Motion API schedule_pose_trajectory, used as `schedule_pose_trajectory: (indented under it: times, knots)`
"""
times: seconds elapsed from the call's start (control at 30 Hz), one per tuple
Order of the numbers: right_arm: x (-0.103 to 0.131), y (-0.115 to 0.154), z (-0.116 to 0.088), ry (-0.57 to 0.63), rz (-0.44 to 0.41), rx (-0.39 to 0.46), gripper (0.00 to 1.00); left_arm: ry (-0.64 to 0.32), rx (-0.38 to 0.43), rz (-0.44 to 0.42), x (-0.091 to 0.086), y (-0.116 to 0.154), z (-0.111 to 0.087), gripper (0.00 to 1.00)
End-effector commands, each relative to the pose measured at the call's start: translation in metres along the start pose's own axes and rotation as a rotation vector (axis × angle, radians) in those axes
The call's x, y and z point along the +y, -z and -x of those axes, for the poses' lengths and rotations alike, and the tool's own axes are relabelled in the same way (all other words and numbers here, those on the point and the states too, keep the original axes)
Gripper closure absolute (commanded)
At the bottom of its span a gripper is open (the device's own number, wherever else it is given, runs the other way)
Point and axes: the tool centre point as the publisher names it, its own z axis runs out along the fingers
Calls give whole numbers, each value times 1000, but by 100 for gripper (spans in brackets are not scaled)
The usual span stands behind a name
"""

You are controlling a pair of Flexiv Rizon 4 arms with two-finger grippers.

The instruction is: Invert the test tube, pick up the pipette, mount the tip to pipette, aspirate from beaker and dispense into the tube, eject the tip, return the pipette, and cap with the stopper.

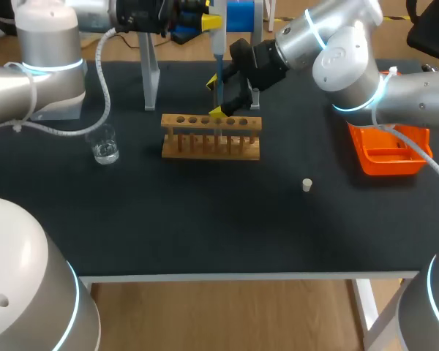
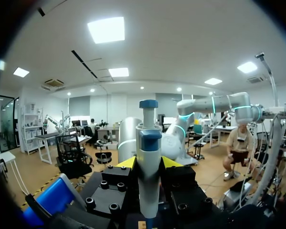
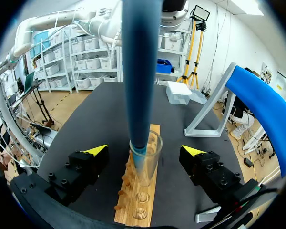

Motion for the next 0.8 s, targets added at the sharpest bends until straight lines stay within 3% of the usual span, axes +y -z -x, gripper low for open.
schedule_pose_trajectory:
  times: [0.03, 0.8]
  knots:
    - [1, 1, 0, -1, -4, 1, 0, 0, 0, -4, 2, -1, 0, 100]
    - [1, 1, 0, -1, -4, 1, 0, 10, 1, -1, 7, -3, 2, 100]
